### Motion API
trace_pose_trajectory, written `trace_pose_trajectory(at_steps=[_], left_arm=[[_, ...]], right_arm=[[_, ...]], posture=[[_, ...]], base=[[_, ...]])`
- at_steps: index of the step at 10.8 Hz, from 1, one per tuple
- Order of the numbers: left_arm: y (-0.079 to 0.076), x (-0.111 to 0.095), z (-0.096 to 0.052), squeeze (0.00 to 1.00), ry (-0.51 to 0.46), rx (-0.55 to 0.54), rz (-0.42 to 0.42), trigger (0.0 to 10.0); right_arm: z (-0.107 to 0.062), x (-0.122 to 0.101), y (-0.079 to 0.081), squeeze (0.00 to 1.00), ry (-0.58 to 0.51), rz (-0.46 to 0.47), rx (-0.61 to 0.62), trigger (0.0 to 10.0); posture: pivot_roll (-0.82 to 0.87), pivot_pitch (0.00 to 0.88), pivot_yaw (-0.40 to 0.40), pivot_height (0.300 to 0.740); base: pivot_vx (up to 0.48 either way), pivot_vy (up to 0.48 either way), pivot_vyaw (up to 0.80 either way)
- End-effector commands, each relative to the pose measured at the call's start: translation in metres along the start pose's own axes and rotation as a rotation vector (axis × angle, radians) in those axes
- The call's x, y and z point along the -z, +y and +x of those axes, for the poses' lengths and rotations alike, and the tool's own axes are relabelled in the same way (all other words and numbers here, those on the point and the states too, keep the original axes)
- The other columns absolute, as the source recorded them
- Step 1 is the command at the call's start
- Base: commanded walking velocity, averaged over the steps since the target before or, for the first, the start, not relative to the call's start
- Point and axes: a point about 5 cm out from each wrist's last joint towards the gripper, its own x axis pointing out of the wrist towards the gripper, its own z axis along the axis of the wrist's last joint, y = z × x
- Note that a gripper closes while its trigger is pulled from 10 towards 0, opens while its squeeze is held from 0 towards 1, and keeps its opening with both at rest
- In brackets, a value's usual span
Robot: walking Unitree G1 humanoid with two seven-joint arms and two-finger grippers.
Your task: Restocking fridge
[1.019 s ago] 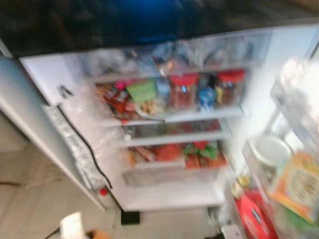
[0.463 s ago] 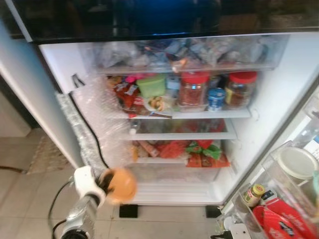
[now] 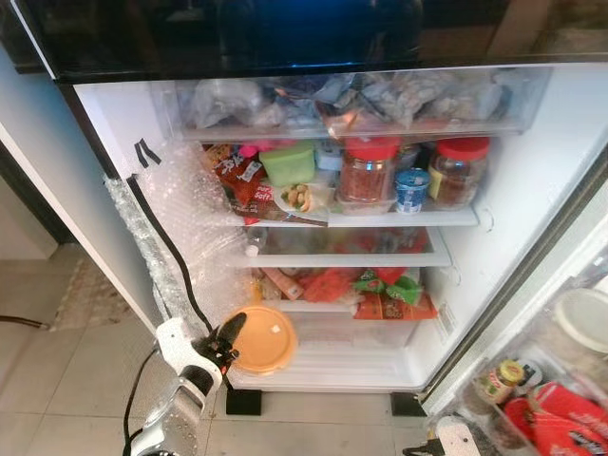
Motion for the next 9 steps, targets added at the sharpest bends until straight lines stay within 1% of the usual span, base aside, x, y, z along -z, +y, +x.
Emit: trace_pose_trajectory(at_steps=[1, 3, 5, 7, 9], left_arm=[[-0.0038, -0.0049, 0.0017, 0.00, -0.003, 0.031, -0.009, 10.0], [-0.0078, -0.0088, 0.0021, 0.00, 0.020, 0.055, -0.014, 10.0], [-0.0086, -0.0107, 0.0019, 0.00, 0.036, 0.068, -0.002, 10.0], [-0.0095, -0.0114, -0.0003, 0.00, 0.047, 0.072, -0.003, 10.0], [-0.0096, -0.0126, -0.0009, 0.00, 0.050, 0.074, 0.004, 10.0]], right_arm=[[-0.0003, 0.0033, 0.0010, 0.00, 0.012, 0.004, -0.007, 10.0], [0.0001, 0.0032, 0.0022, 0.00, 0.013, 0.005, -0.009, 10.0], [0.0005, 0.0032, 0.0036, 0.00, 0.014, 0.010, -0.004, 10.0], [0.0004, 0.0033, 0.0022, 0.00, 0.009, 0.001, 0.029, 10.0], [0.0003, 0.0022, -0.0001, 0.00, 0.010, -0.058, 0.065, 10.0]], posture=[[-0.06, 0.000, 0.031, 0.740], [-0.06, 0.000, 0.039, 0.740], [-0.06, 0.000, 0.044, 0.740], [-0.06, 0.000, 0.048, 0.740], [-0.06, 0.000, 0.050, 0.740]], base=[[0.000, 0.000, 0.00], [0.000, 0.000, 0.00], [0.000, 0.000, 0.00], [0.000, 0.000, 0.00], [0.000, 0.000, 0.00]])
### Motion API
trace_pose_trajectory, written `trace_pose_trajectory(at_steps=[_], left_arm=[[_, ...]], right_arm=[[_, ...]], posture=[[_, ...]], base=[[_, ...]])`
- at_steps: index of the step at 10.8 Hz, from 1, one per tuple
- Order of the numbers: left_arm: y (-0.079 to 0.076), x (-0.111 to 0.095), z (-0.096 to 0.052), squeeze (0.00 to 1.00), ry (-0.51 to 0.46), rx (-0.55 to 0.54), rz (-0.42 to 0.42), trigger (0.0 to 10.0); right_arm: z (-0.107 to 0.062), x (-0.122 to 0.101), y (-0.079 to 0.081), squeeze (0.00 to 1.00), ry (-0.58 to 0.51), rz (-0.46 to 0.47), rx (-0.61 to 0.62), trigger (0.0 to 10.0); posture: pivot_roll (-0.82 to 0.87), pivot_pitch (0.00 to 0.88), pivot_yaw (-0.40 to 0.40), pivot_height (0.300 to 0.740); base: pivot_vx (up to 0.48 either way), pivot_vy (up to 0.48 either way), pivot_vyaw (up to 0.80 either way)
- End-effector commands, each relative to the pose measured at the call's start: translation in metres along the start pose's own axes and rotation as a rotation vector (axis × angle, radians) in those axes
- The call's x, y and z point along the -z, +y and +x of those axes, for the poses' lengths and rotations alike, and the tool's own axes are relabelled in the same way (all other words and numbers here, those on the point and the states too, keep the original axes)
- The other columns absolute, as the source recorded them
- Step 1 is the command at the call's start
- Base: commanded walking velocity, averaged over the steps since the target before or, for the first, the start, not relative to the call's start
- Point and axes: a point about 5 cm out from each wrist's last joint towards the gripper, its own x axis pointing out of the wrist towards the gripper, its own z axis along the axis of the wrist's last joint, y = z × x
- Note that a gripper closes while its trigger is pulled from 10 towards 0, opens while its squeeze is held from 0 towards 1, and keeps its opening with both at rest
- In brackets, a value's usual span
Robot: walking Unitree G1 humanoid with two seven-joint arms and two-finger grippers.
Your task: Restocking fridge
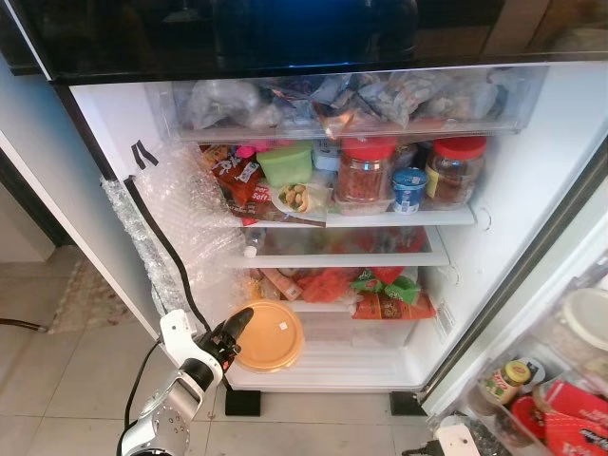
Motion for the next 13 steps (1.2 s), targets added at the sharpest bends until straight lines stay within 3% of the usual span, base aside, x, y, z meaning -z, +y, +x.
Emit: trace_pose_trajectory(at_steps=[1, 2, 5, 8, 13], left_arm=[[0.000, -0.006, -0.002, 0.00, -0.009, 0.002, 0.017, 10.0], [-0.001, -0.006, -0.002, 0.00, -0.008, 0.003, 0.022, 10.0], [-0.001, -0.008, -0.002, 0.00, -0.010, 0.003, 0.029, 10.0], [-0.001, -0.012, -0.002, 0.00, -0.019, 0.003, 0.035, 10.0], [-0.004, -0.016, 0.002, 0.00, -0.025, 0.014, 0.039, 10.0]], right_arm=[[0.000, 0.000, -0.001, 0.00, 0.000, -0.047, 0.012, 10.0], [0.000, 0.001, -0.004, 0.00, 0.021, -0.120, 0.055, 10.0], [-0.001, 0.004, -0.011, 0.00, 0.073, -0.201, 0.159, 10.0], [-0.002, 0.005, -0.013, 0.00, 0.090, -0.193, 0.226, 10.0], [-0.001, 0.005, -0.013, 0.00, 0.100, -0.188, 0.230, 10.0]], posture=[[-0.06, 0.000, 0.048, 0.740], [-0.06, 0.000, 0.049, 0.740], [-0.06, 0.000, 0.046, 0.740], [-0.06, 0.000, 0.044, 0.740], [-0.07, 0.000, 0.045, 0.740]], base=[[0.000, 0.000, 0.00], [0.000, 0.000, 0.00], [0.000, 0.000, 0.00], [0.000, 0.000, 0.00], [0.000, 0.000, 0.00]])
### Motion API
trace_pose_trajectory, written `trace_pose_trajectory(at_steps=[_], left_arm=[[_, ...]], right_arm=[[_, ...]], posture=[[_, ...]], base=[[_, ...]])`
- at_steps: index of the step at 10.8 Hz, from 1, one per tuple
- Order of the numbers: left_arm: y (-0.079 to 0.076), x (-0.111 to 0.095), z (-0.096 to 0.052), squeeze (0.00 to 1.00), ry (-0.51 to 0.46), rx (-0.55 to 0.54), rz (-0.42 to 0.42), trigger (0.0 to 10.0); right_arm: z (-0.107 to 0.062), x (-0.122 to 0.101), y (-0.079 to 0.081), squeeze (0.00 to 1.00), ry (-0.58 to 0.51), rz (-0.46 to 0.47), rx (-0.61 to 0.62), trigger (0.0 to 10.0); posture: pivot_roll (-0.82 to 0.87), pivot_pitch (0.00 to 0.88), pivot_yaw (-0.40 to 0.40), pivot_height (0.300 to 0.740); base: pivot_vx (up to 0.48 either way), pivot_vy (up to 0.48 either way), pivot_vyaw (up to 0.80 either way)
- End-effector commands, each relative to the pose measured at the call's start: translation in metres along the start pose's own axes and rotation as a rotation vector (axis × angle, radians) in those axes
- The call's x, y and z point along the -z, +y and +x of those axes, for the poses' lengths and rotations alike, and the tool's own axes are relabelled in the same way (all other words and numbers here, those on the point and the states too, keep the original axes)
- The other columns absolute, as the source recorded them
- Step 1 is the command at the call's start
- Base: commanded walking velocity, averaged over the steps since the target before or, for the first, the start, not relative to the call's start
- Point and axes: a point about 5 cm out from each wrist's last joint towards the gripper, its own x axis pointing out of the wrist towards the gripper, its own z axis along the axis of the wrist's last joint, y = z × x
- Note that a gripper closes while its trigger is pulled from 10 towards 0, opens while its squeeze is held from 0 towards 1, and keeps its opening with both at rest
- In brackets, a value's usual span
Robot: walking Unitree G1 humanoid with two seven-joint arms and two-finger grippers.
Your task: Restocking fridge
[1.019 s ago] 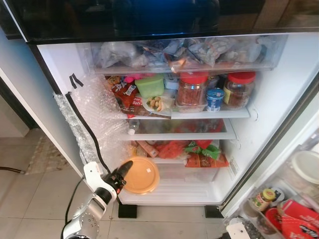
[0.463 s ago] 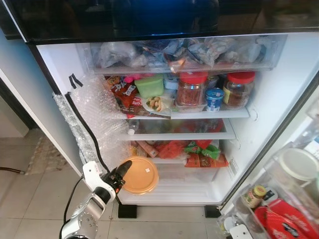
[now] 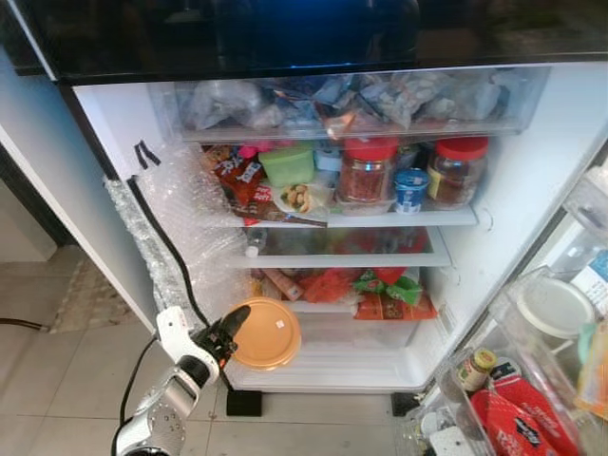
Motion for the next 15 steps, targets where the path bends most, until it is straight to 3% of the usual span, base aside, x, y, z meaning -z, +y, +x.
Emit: trace_pose_trajectory(at_steps=[1, 6, 10, 15], left_arm=[[-0.005, -0.008, 0.003, 0.00, -0.019, 0.021, 0.015, 10.0], [-0.009, -0.006, 0.006, 0.00, -0.021, 0.043, -0.021, 10.0], [-0.017, 0.002, 0.012, 0.00, -0.001, 0.069, -0.053, 10.0], [-0.016, 0.001, 0.011, 0.00, 0.000, 0.072, -0.044, 10.0]], right_arm=[[0.000, 0.006, -0.009, 0.00, 0.028, 0.013, 0.026, 10.0], [0.000, 0.004, -0.009, 0.00, 0.019, 0.013, -0.003, 10.0], [0.000, 0.001, -0.006, 0.00, -0.023, 0.081, -0.068, 10.0], [0.000, 0.000, -0.005, 0.00, -0.044, 0.105, -0.100, 10.0]], posture=[[-0.06, 0.000, 0.044, 0.740], [-0.06, 0.000, 0.039, 0.740], [-0.06, 0.000, 0.037, 0.740], [-0.06, 0.000, 0.038, 0.740]], base=[[0.000, 0.000, 0.00], [0.000, 0.000, 0.00], [0.000, 0.000, 0.00], [0.249, 0.000, -0.15]])
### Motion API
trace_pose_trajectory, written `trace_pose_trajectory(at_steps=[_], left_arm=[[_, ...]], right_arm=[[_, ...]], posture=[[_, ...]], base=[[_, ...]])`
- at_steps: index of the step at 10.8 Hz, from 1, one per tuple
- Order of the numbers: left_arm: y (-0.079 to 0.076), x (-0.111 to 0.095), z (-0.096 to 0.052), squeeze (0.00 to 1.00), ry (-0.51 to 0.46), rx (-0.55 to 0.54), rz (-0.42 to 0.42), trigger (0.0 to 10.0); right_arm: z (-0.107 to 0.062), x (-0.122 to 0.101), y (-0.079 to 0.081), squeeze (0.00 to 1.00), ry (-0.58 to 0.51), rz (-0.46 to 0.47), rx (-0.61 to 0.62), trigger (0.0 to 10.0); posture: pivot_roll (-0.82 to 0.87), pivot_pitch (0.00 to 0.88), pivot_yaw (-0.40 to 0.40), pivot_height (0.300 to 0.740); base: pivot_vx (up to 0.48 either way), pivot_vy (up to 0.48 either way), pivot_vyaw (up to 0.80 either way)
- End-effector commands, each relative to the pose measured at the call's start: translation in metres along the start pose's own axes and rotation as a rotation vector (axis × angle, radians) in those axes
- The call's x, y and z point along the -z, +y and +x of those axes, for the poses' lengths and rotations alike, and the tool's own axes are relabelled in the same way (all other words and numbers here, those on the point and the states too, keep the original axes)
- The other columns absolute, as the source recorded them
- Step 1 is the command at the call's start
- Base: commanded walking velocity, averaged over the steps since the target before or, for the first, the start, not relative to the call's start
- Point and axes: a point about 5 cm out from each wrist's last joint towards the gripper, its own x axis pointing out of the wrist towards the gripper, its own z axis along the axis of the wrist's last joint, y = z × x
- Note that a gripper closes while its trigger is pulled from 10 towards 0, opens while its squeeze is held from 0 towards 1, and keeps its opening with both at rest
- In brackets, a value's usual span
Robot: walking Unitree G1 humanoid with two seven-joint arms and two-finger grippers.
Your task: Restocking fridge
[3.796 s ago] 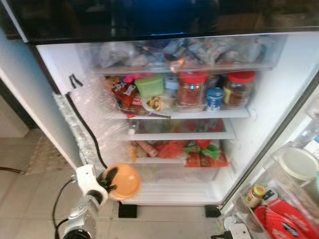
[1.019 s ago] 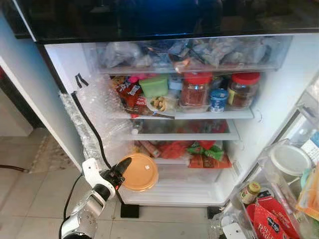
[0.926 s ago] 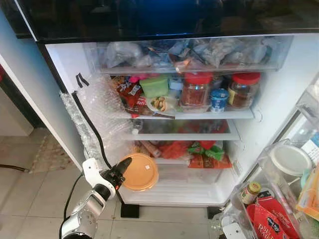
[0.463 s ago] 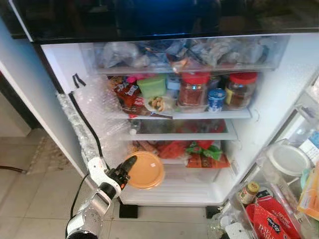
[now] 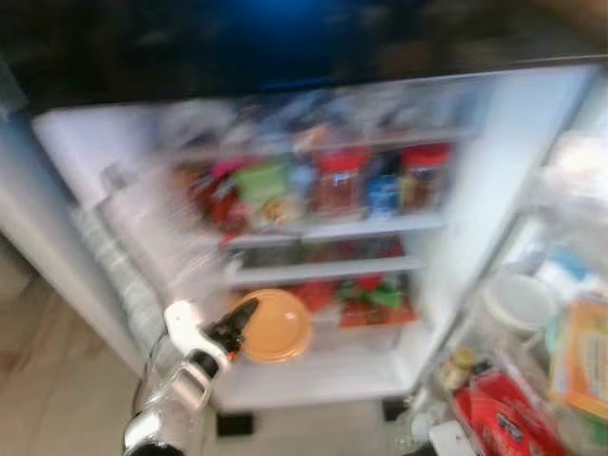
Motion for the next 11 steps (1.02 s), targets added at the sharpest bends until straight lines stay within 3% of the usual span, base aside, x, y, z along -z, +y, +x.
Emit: trace_pose_trajectory(at_steps=[1, 11], left_arm=[[0.0033, -0.0050, -0.0018, 0.00, -0.006, -0.009, 0.014, 10.0], [0.0026, -0.0039, -0.0009, 0.00, 0.018, 0.012, 0.015, 10.0]], right_arm=[[-0.0006, 0.0006, -0.0070, 0.00, 0.002, 0.009, 0.024, 10.0], [-0.0006, -0.0003, -0.0058, 0.00, -0.007, 0.012, -0.012, 10.0]], posture=[[-0.06, 0.000, 0.038, 0.740], [-0.07, 0.000, 0.045, 0.740]], base=[[0.251, 0.000, 0.00], [0.261, 0.000, 0.00]])
